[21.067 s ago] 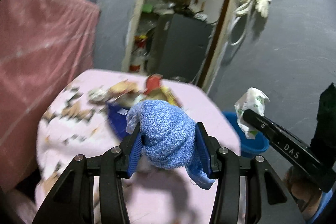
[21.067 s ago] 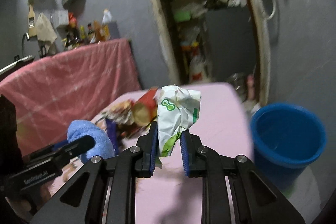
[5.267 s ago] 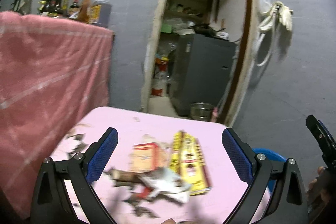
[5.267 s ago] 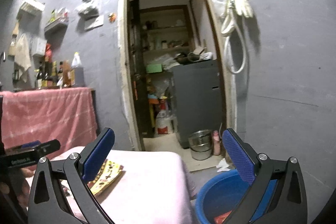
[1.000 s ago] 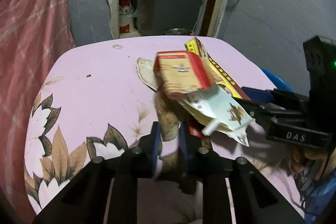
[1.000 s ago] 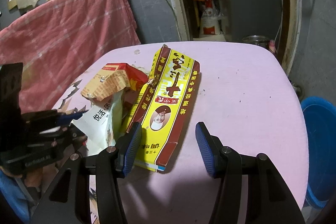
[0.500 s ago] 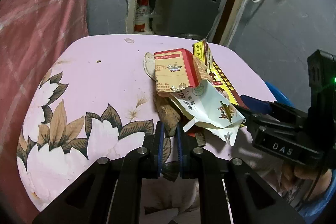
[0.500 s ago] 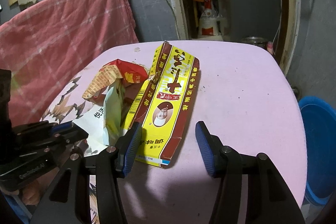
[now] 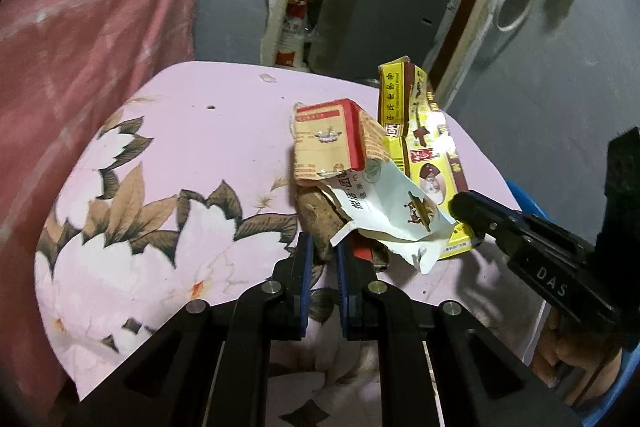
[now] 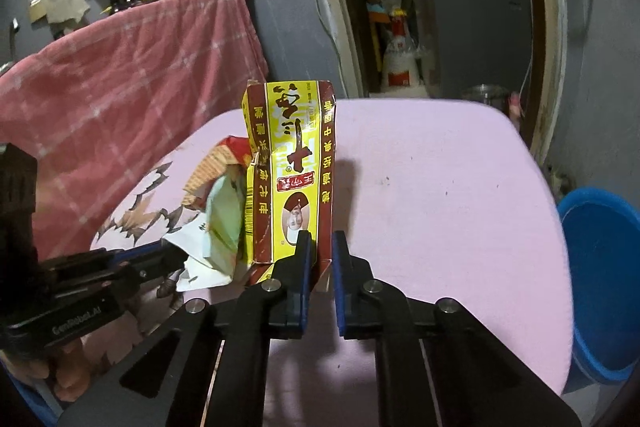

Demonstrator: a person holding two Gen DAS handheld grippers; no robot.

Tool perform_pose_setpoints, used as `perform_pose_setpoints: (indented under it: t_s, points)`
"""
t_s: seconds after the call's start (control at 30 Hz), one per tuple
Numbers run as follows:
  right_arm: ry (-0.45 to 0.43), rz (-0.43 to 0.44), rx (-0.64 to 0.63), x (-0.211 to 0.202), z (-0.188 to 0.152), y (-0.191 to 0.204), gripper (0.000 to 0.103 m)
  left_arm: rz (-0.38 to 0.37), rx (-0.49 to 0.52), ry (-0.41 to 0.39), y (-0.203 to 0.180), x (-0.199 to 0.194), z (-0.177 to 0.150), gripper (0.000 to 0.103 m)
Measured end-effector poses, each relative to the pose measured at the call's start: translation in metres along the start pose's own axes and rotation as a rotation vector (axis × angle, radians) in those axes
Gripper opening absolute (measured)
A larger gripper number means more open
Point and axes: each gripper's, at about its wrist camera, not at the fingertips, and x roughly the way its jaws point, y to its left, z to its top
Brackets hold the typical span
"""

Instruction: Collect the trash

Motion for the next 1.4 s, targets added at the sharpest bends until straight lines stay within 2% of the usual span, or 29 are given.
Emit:
perform_pose_setpoints:
  t_s: [0.3, 0.63, 0.77, 0.9, 1.13, 1.4]
  points:
    - [-0.103, -0.127, -0.154, -0.022, 0.001, 0.021, 0.003, 0.030, -0.010, -0.052, -0.003, -0.025, -0.015, 0.009]
    - [-0.173, -0.224, -0.233, -0.038, -0.002, 0.022, 0.002, 0.048, -0.002, -0.153, -0.022, -0.041, -0.020, 0.009]
    - [-0.189, -0.164, -0.215, -0.044, -0.007, 0.019, 0.003, 0.035, 0.003, -0.157, -0.025, -0.040, -0.018, 0.009]
    - [-0.174, -0.041, -0.138, -0.041, -0.008, 0.007, 0.005, 0.030, -0.002, -0.134, -0.023, -0.034, -0.018, 0.009]
    - [-0.157, 0.016, -0.068, -0.032, -0.003, -0.002, 0.009, 0.019, -0.020, -0.118, -0.017, -0.033, -0.018, 0.009]
    - [-0.145, 0.052, -0.080, -0.027, 0.000, 0.005, 0.012, 0.011, -0.019, -0.112, -0.016, -0.032, -0.017, 0.009]
